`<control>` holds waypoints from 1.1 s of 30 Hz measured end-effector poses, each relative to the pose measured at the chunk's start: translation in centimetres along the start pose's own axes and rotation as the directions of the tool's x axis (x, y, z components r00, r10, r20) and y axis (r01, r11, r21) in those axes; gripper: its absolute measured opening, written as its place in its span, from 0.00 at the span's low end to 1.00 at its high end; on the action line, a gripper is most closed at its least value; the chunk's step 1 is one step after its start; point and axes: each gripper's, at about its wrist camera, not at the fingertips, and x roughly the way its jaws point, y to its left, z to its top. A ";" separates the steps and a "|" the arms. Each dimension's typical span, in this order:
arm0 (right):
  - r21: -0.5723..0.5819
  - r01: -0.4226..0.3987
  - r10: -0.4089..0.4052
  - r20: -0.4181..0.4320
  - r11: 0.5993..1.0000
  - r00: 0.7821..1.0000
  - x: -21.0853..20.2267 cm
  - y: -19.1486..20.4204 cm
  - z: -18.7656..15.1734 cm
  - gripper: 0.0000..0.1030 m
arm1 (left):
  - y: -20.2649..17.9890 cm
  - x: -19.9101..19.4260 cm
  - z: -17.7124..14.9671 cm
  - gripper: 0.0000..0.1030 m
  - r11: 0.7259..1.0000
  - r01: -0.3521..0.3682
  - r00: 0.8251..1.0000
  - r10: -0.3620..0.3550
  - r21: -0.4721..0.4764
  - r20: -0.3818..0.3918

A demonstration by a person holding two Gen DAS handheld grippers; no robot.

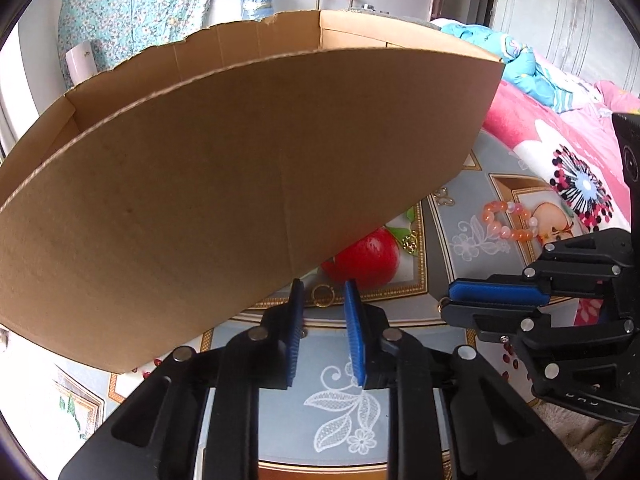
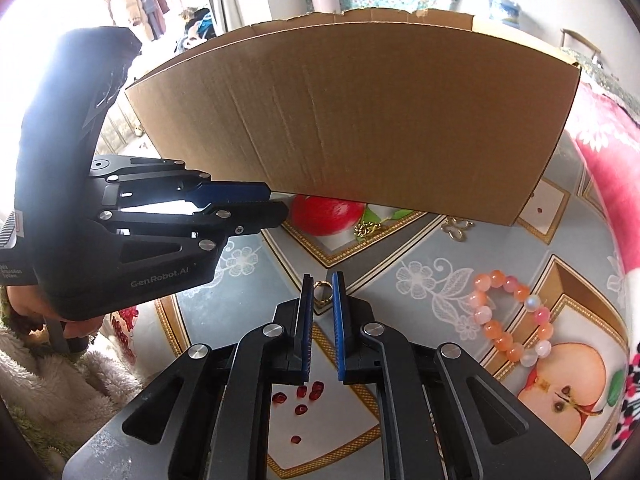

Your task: Organize jewelry

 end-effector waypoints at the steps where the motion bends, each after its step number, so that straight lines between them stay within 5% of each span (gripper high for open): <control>1: 0.002 -0.002 0.002 0.002 1.000 1.000 -0.2 -0.2 -0.3 0.07 | -0.1 0.0 0.0 0.16 1.000 -0.010 1.000 0.010 0.010 0.000; 14: 0.023 -0.021 0.020 0.016 1.000 1.000 -2.1 -2.0 -2.4 0.05 | -0.9 0.3 0.5 0.09 0.999 -0.015 1.000 0.015 0.036 -0.007; 21: 0.009 -0.024 0.024 0.026 1.000 0.999 -3.0 -1.9 -2.2 0.21 | -1.1 0.2 0.3 0.09 0.999 -0.016 1.000 0.016 0.042 -0.009; 27: -0.057 0.020 -0.020 0.005 0.998 1.000 -2.6 -1.3 -2.2 0.21 | -1.1 0.2 0.3 0.09 0.999 -0.012 1.000 0.012 0.043 -0.009; 33: -0.124 0.072 -0.076 -0.027 0.990 0.997 -2.4 -0.4 -1.9 0.09 | -0.9 0.3 0.2 0.09 0.999 -0.004 1.000 0.004 0.046 -0.002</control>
